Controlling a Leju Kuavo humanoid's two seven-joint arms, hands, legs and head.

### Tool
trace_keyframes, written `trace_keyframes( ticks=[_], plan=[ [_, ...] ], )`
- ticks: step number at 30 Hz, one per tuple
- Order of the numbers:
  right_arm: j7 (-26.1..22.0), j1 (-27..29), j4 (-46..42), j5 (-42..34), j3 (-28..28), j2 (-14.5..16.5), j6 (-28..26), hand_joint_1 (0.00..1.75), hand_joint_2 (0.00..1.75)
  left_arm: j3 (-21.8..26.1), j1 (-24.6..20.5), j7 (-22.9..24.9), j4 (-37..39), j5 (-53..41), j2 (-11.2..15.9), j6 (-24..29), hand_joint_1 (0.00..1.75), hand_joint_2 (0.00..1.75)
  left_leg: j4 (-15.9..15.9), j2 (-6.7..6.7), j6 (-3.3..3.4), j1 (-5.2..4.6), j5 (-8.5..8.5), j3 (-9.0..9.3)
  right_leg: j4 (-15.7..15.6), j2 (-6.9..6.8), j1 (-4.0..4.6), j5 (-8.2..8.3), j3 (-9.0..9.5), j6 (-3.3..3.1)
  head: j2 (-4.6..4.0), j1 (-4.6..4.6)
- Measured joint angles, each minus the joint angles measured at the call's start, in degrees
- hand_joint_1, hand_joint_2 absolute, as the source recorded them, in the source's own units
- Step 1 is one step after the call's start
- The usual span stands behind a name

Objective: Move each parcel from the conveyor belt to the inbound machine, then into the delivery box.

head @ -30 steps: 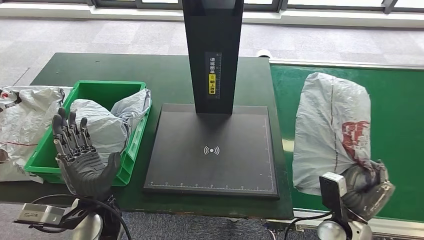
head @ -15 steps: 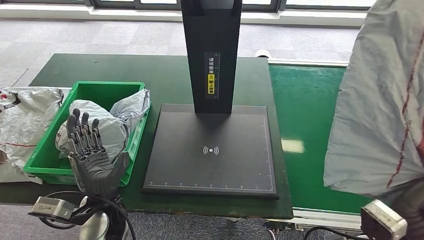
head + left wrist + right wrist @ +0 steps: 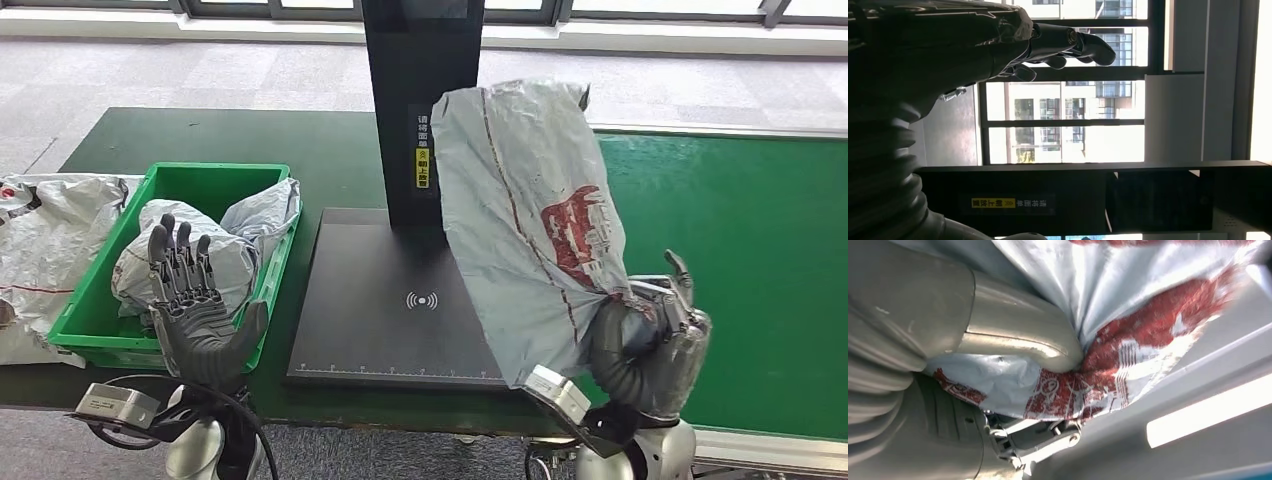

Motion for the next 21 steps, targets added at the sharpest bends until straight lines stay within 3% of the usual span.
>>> trace_keyframes(
  ticks=[9,21],
  plan=[
    [-4.43,-4.2,26.26,-10.74,3.06,-0.24,0.37,1.75,1.75,-0.91,-0.29,0.0,0.65,0.09,0.11,1.3,0.0,1.75,0.0,-0.08,-0.01,0.0,0.0,-0.03,0.0,-0.07,0.0,-0.01,0.02,0.0,0.0,0.0],
    [-3.02,-8.08,38.92,-14.58,3.33,-0.33,4.11,1.75,1.75,-0.92,-0.46,0.0,0.73,0.55,0.14,1.95,0.0,1.75,0.0,-0.07,-0.01,0.0,-0.01,-0.05,0.0,-0.05,0.0,-0.01,-0.02,-0.01,0.0,0.01]
  ],
)
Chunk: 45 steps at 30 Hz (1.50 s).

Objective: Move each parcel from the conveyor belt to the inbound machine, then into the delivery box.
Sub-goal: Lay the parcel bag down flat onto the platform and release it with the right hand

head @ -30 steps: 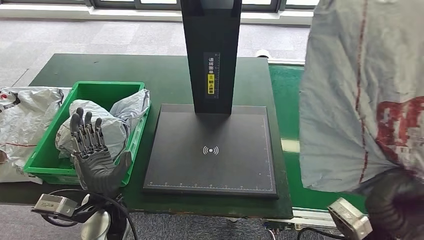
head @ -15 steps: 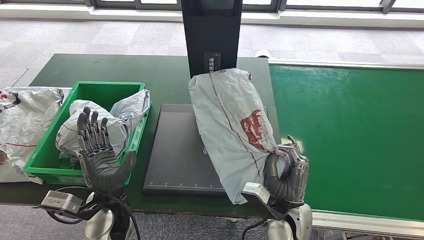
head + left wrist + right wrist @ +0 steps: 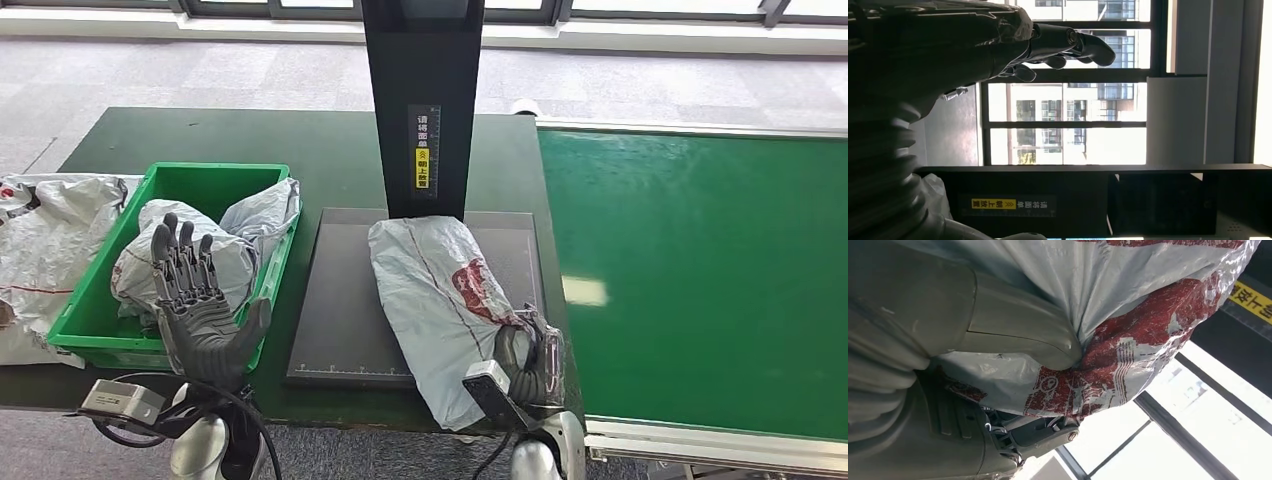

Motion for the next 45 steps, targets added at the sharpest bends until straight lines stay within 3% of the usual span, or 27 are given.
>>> trace_keyframes(
  ticks=[2,3,6,7,8,16,21,26,33,40,45],
  plan=[
    [0.92,-1.48,2.03,-0.75,-0.01,-0.02,1.56,1.75,1.75,-0.02,0.01,0.0,-0.06,0.0,0.01,0.27,0.0,1.75,0.0,0.01,0.0,0.0,0.0,0.02,0.0,0.02,0.0,0.01,0.0,-0.01,0.0,0.0],
    [1.61,-2.3,3.21,-0.79,-0.02,-0.01,2.36,1.59,1.75,-0.03,0.01,-0.01,-0.1,0.0,0.02,0.42,0.0,1.75,0.0,0.02,0.0,0.0,0.01,0.02,0.0,0.02,0.0,0.01,0.0,-0.01,0.0,0.0],
    [4.36,-4.65,7.13,0.21,-0.02,0.0,4.25,0.33,1.75,-0.06,0.01,-0.02,-0.21,0.0,0.02,0.73,0.0,1.75,0.01,0.02,-0.01,0.0,0.02,0.03,0.0,0.02,0.0,0.02,0.0,-0.02,0.0,0.0],
    [5.22,-5.3,8.4,0.63,-0.02,0.0,4.57,0.05,1.75,-0.07,0.02,-0.02,-0.29,0.0,0.02,0.79,0.0,1.75,0.01,0.02,-0.01,0.0,0.02,0.03,0.0,0.02,0.0,0.02,0.0,-0.02,0.0,0.0],
    [5.96,-5.86,9.53,1.04,-0.02,0.0,4.72,0.0,1.75,-0.07,0.03,-0.03,-0.4,0.0,0.02,0.83,0.0,1.75,0.01,0.02,-0.01,0.0,0.02,0.02,0.0,0.02,0.0,0.02,0.0,-0.02,0.0,0.0],
    [7.9,-7.77,13.53,3.1,-0.02,0.01,1.83,0.0,1.75,-0.07,0.18,-0.04,-1.49,-0.36,0.02,1.44,0.0,1.75,0.0,0.02,-0.01,0.0,0.01,0.0,0.0,0.02,0.0,0.0,-0.02,-0.01,0.0,0.0],
    [4.58,-7.14,12.0,3.15,-0.53,0.16,-2.46,0.0,1.75,-0.07,0.27,-0.04,-2.03,-0.65,0.03,1.99,0.0,1.75,0.01,0.0,-0.01,0.0,0.01,0.0,0.0,0.0,0.0,0.0,-0.03,-0.01,0.0,0.0],
    [-2.51,-3.11,-2.94,0.29,-4.5,0.51,-4.4,0.0,1.75,-0.07,0.29,-0.04,-2.07,-0.65,0.08,2.91,0.0,1.75,0.02,-0.03,-0.01,-0.02,0.0,-0.02,0.0,-0.04,-0.01,0.0,-0.04,0.0,0.0,0.0],
    [-3.24,0.27,-18.86,-0.21,-7.14,0.37,-4.65,0.0,1.75,-0.21,0.24,-0.04,-1.98,-0.65,0.13,2.87,0.0,1.75,0.05,0.04,-0.02,-0.05,-0.05,0.02,0.0,0.04,-0.04,0.01,-0.09,0.0,0.0,-0.02],
    [-3.26,4.41,-41.59,1.24,-7.47,0.28,-4.67,0.0,1.75,-3.21,-0.59,0.02,0.2,-1.29,0.17,0.86,0.0,1.75,0.05,0.07,-0.01,-0.06,-0.07,0.02,0.0,0.06,-0.03,0.0,-0.09,0.0,0.0,-0.01],
    [-3.25,5.68,-49.71,1.47,-7.46,0.27,-4.66,0.0,1.75,-4.83,-1.2,0.04,2.12,-1.95,0.25,0.31,0.0,1.75,0.05,0.12,0.01,-0.06,-0.09,0.04,0.0,0.09,-0.05,0.0,-0.1,0.01,0.0,0.0]
  ],
)
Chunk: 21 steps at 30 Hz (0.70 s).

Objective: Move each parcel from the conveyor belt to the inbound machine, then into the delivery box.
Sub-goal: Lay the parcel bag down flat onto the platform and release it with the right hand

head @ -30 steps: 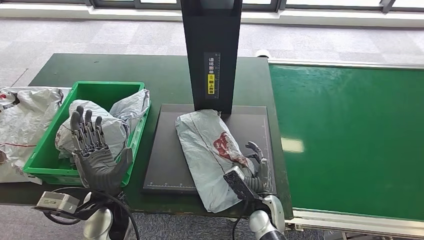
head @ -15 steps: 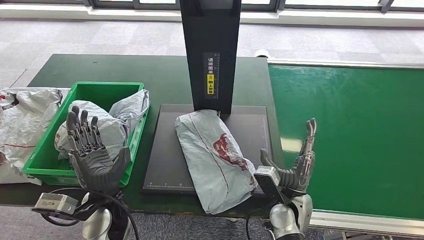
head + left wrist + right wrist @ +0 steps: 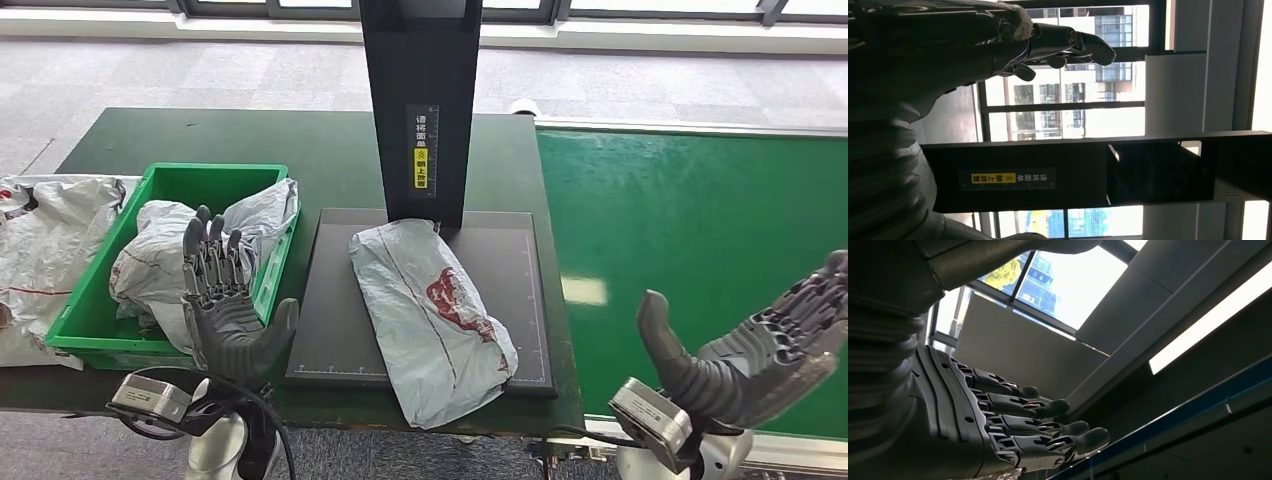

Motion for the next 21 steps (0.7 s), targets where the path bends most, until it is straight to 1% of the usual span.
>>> trace_keyframes(
  ticks=[3,6,9,12,14,16,21],
  plan=[
    [-0.01,0.45,-3.61,-0.35,0.29,0.0,0.01,0.0,1.75,-1.47,-1.33,0.03,3.76,-2.3,0.01,-0.69,0.0,1.75,0.01,-0.02,0.0,0.0,0.01,0.03,0.0,-0.01,-0.01,0.0,0.03,0.0,0.0,0.0],
    [-0.01,0.6,-5.97,-1.17,1.21,-0.01,0.06,0.0,1.75,-3.74,-4.41,0.08,10.93,-6.77,-0.16,0.93,0.0,1.75,0.02,-0.01,0.01,0.0,0.01,0.06,0.0,0.0,-0.02,0.02,0.07,0.0,0.0,0.0],
    [-0.01,0.54,-6.66,-1.34,2.43,-0.04,0.14,0.0,1.75,-6.11,-8.32,0.08,20.16,-10.46,-0.51,5.11,0.0,1.75,0.02,0.03,0.01,-0.01,0.01,0.11,0.0,0.02,-0.02,0.05,0.12,0.0,0.0,0.0],
    [0.01,0.54,-6.67,-1.35,3.16,-0.1,0.18,0.0,1.75,-7.79,-11.68,0.2,28.31,-12.15,-0.95,9.0,0.0,1.75,0.03,0.03,0.01,-0.01,0.02,0.12,0.0,0.02,-0.02,0.06,0.14,0.01,0.0,0.0],
    [0.01,0.54,-6.63,-1.28,3.64,-0.13,0.19,0.0,1.75,-8.28,-13.85,0.87,33.63,-14.0,-1.35,11.89,0.0,1.75,0.03,0.02,0.01,-0.01,0.02,0.11,0.0,0.02,-0.02,0.06,0.15,0.01,0.0,-0.01],
    [0.01,0.48,-6.58,-1.17,4.04,-0.14,0.22,0.0,1.75,-8.38,-15.82,1.69,38.76,-16.61,-1.84,15.9,0.0,1.75,0.03,0.01,0.01,-0.01,0.01,0.11,0.0,0.02,-0.01,0.06,0.15,0.01,0.0,-0.01],
    [0.01,0.3,-6.21,-1.14,4.91,-0.17,0.34,0.0,1.75,-8.47,-19.25,4.17,49.02,-21.92,-2.91,23.34,0.0,1.75,0.02,-0.02,0.01,0.0,0.01,0.07,0.0,0.01,-0.01,0.04,0.14,0.02,0.0,-0.02]
  ],
)
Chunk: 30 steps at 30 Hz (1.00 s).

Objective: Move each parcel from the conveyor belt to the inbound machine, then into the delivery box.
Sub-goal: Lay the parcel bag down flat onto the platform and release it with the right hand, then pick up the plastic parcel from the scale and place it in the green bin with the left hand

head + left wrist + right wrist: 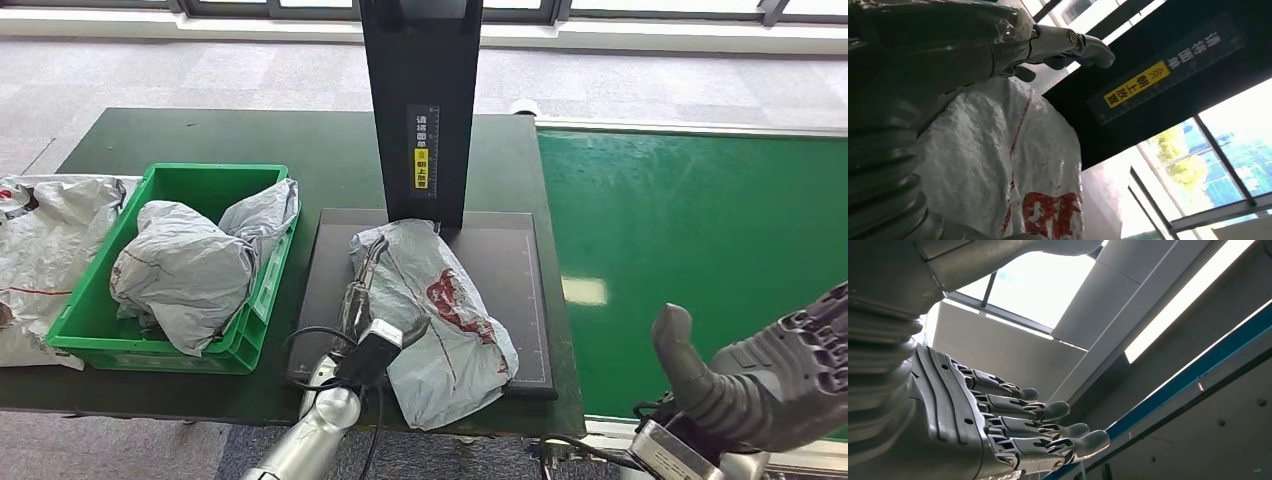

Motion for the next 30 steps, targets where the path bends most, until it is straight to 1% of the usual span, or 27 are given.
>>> trace_keyframes(
  ticks=[3,7,8,9,12,13,16,19,30],
  plan=[
    [0.0,-0.11,0.53,-0.28,0.25,0.0,0.01,0.0,1.75,-0.83,-1.57,2.75,4.62,-2.21,-0.47,2.88,0.0,1.75,0.0,-0.02,0.0,0.0,0.0,-0.02,0.0,0.0,0.0,0.0,0.0,0.01,0.0,0.0],
    [0.0,-0.14,0.69,-0.45,0.26,0.0,0.02,0.0,1.75,-1.24,-2.02,3.71,5.91,-2.72,-0.6,3.63,0.0,1.75,0.0,-0.03,0.0,0.0,0.0,-0.02,0.0,-0.01,0.0,-0.01,0.0,0.01,0.0,0.0],
    [0.0,-0.15,0.82,-0.51,0.26,0.0,0.02,0.0,1.75,-1.76,-2.45,4.83,7.33,-3.41,-0.69,4.34,0.0,1.75,0.0,-0.03,0.0,0.0,0.0,-0.03,0.0,-0.01,0.0,0.0,0.0,0.01,0.0,0.0],
    [0.0,-0.17,1.02,-0.56,0.27,0.0,0.02,0.0,1.75,-2.63,-3.17,6.92,9.59,-5.09,-0.8,5.66,0.29,1.75,0.0,-0.04,0.0,0.0,0.0,-0.03,0.0,-0.01,-0.01,0.0,0.0,0.01,0.0,0.0],
    [0.0,-0.23,1.58,-0.67,0.3,0.0,0.02,0.0,1.75,-5.4,-5.26,13.72,16.22,-11.18,-1.06,9.34,1.6,1.75,0.0,-0.05,0.0,0.0,0.0,-0.04,0.0,-0.01,-0.01,0.0,0.0,0.01,0.0,0.0],
    [0.0,-0.25,1.67,-0.69,0.31,0.0,0.02,0.0,1.75,-5.95,-5.51,15.04,17.04,-12.57,-1.1,9.59,1.75,1.75,0.0,-0.05,0.0,0.0,0.0,-0.04,0.0,-0.02,-0.01,0.0,0.01,0.01,0.0,0.0],
    [0.0,-0.28,1.86,-0.87,0.31,0.0,0.02,0.0,1.75,-7.79,-6.02,18.68,18.63,-16.18,-1.17,9.87,1.75,1.75,0.0,-0.05,0.0,0.0,0.0,-0.04,0.0,-0.02,0.0,0.0,0.01,0.01,0.0,0.0],
    [0.0,-0.3,1.97,-1.1,0.31,-0.01,0.02,0.0,1.75,-9.45,-6.48,20.67,19.47,-17.44,-1.19,9.19,1.75,1.75,0.0,-0.05,0.0,0.0,0.0,-0.04,0.0,-0.03,-0.01,-0.01,0.01,0.01,0.0,0.0],
    [0.0,-0.31,2.31,-1.42,0.31,-0.02,0.02,0.0,1.75,-12.09,-8.24,22.41,21.37,-18.24,-1.18,6.52,1.75,1.75,0.0,-0.06,0.01,0.0,0.0,-0.02,0.0,-0.04,-0.01,-0.01,0.05,0.01,0.0,0.0]
  ],
)
